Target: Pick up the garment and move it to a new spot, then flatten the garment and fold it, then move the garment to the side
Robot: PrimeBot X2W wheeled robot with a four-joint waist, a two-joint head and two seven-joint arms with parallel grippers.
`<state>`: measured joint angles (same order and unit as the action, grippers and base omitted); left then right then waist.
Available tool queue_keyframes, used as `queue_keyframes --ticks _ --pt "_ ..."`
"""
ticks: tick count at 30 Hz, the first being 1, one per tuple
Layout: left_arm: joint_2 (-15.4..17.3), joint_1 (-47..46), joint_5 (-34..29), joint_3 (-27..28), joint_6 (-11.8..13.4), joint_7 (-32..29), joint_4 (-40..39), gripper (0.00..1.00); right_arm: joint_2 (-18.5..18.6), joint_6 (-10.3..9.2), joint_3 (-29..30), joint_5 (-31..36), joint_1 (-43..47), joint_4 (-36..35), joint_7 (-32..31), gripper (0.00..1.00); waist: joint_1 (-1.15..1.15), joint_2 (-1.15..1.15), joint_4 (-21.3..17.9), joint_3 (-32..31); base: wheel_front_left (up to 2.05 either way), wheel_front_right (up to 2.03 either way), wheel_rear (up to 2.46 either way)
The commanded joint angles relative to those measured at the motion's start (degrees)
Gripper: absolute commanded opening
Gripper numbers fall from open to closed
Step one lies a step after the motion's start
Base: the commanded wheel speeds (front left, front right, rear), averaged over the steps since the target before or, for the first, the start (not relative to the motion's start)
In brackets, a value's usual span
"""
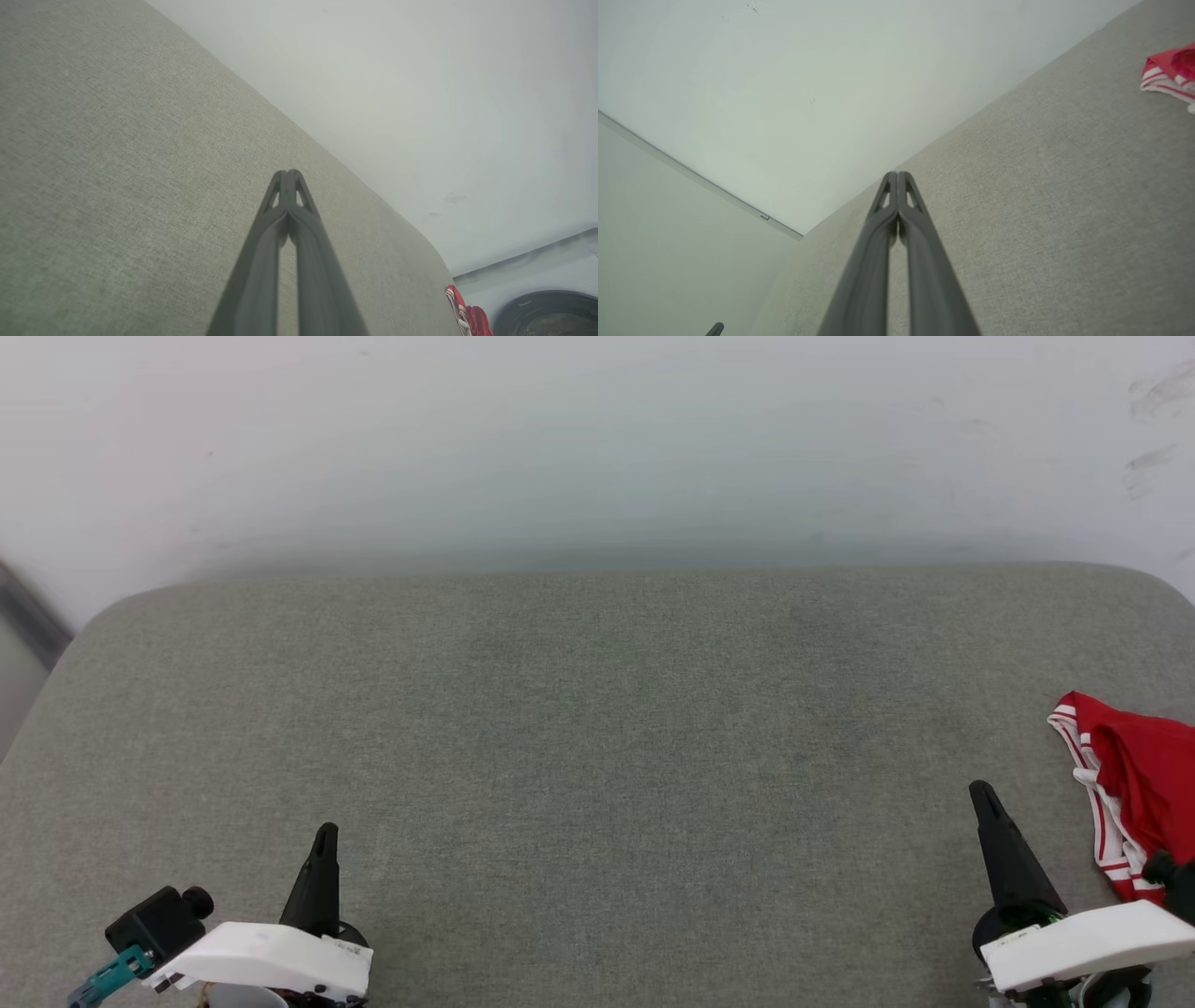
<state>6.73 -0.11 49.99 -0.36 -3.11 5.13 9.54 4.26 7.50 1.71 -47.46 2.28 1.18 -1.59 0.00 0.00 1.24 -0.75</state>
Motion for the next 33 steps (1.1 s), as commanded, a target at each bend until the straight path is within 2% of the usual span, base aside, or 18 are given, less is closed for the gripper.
queue_keyframes --ticks 1,33 --pt "0.0 -1.5 1.8 0.6 -0.4 -0.6 -0.3 0.0 0.5 0.0 0.1 -2.0 -1.7 -0.1 -0.1 0.0 0.0 0.0 0.0 0.0 0.0 0.0 0.0" --pt "-1.8 -4.0 21.0 3.7 -2.4 -5.9 2.0 0.0 0.6 0.0 1.0 -23.5 -5.0 6.0 -1.3 0.0 0.0 0.0 -0.5 0.4 0.0 0.0 0.0"
